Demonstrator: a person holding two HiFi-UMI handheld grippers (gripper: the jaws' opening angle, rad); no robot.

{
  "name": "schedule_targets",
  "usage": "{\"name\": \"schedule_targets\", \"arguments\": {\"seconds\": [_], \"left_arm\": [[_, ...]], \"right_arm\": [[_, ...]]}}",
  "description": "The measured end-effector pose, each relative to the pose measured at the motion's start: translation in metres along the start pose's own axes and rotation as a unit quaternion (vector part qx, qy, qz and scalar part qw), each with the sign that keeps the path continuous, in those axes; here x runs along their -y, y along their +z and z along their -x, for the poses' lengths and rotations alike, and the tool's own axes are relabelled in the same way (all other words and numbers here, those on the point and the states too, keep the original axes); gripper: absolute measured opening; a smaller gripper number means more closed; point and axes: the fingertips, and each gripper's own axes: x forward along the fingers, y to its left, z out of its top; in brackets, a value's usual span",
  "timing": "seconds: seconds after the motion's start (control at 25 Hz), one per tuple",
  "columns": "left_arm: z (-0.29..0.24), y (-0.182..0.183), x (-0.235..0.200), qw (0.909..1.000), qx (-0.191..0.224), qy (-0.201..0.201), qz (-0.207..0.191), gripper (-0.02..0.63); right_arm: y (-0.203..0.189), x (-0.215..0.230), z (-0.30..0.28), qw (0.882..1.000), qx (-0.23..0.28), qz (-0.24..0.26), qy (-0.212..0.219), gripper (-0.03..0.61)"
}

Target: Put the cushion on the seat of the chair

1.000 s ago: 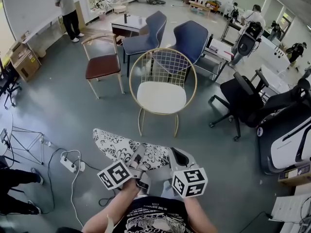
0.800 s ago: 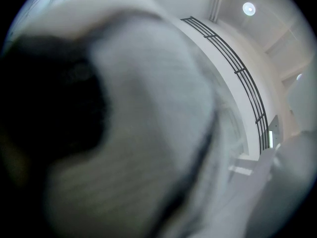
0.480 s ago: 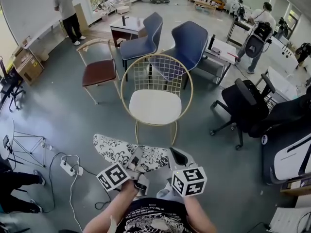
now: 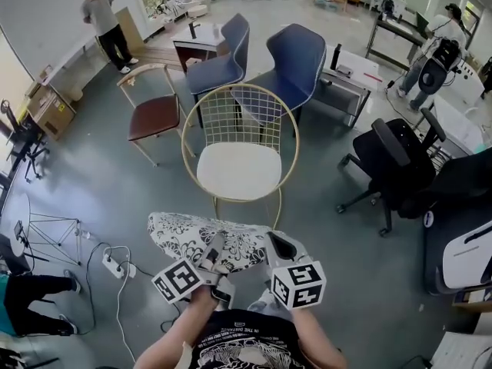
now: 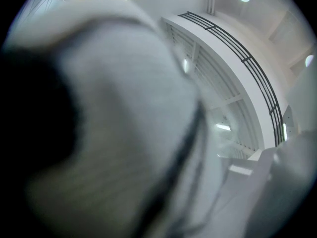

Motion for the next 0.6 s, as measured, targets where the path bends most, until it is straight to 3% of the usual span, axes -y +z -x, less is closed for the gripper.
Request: {"name": "schedule_targets", "arguments": {"seconds": [0.6], "left_arm": [[-0.059, 0.006, -0.007, 0.9997, -0.014, 0.001, 0.021, 0.015]], "right_arm": [[0.007, 0.042, -0.029, 1.000, -0.026, -0.004, -0.012, -0.005]]}}
